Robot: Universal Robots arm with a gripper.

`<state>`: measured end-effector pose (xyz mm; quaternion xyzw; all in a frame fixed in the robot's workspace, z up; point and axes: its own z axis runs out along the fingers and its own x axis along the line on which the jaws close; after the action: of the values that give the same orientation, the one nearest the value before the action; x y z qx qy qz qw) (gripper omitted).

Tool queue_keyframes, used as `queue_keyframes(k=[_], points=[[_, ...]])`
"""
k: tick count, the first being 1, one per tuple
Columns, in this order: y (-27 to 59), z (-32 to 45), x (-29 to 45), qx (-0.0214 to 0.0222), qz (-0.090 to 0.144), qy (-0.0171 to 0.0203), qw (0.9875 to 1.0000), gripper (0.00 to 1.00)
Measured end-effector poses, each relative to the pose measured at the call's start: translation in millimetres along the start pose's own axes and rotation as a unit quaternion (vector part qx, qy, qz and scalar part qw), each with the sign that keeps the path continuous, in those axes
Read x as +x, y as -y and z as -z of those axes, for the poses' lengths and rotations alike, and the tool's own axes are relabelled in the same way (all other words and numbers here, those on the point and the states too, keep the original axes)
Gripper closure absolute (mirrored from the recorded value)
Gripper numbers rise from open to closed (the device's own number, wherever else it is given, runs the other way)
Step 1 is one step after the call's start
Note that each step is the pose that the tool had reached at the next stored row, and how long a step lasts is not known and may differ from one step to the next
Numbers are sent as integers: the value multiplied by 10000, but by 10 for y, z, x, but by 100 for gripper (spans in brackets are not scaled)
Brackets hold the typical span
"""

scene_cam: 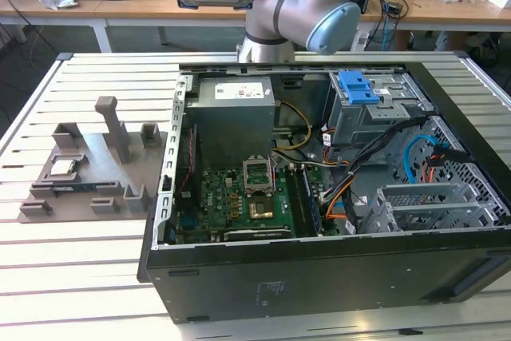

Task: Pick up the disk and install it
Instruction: 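Pick up the disk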

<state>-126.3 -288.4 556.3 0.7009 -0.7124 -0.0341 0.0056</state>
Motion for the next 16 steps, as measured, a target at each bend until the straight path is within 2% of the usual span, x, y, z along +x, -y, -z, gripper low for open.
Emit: queue_keyframes(k=[6,8,10,11,15,16], points=[[303,16,-6,-11,-2,0,10000,63],[468,24,-8,-16,-1,0,10000,63],[561,30,-10,-19,-2,-1,10000,63],[688,36,-12,-24,-1,0,10000,63],[867,45,-15,-29,-2,-1,10000,63],[933,49,-16,-32,-3,-1,10000,63]])
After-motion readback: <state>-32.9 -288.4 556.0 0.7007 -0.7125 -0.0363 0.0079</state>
